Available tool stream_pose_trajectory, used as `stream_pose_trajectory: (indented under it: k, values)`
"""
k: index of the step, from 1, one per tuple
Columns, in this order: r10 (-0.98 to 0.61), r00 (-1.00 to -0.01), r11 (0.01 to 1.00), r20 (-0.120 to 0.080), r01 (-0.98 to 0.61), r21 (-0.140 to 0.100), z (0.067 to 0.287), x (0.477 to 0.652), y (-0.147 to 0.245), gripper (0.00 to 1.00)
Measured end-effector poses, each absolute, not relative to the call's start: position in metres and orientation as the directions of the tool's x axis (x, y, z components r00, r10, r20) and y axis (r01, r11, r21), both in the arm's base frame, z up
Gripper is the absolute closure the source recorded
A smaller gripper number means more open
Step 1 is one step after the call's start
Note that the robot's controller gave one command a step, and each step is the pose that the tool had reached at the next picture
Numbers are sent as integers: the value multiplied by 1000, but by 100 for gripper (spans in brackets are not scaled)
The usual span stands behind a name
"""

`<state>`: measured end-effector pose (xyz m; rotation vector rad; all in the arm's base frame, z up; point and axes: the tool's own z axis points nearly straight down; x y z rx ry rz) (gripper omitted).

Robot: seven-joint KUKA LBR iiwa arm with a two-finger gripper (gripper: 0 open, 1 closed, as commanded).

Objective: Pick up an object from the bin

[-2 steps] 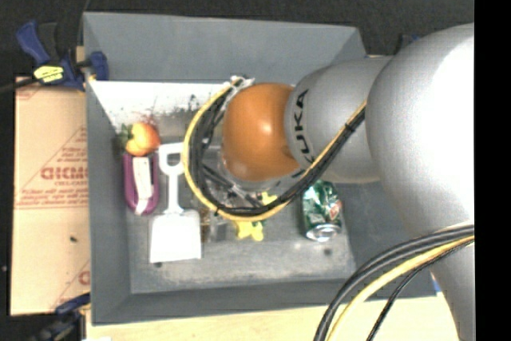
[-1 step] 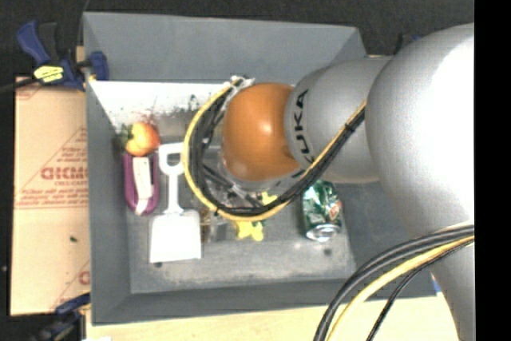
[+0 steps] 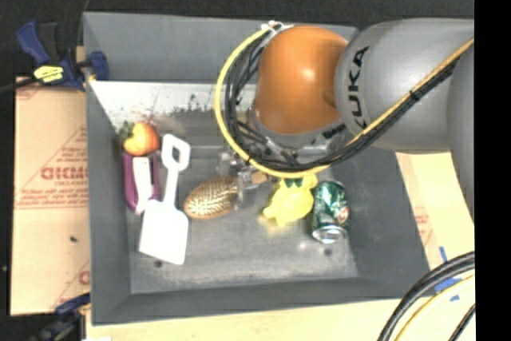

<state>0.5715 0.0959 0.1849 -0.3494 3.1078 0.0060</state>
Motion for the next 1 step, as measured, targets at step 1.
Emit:
stream_pose_trajectory:
  k: [1]
  values:
    - [-43, -999, 999, -15, -43, 7, 163, 573, 102, 0]
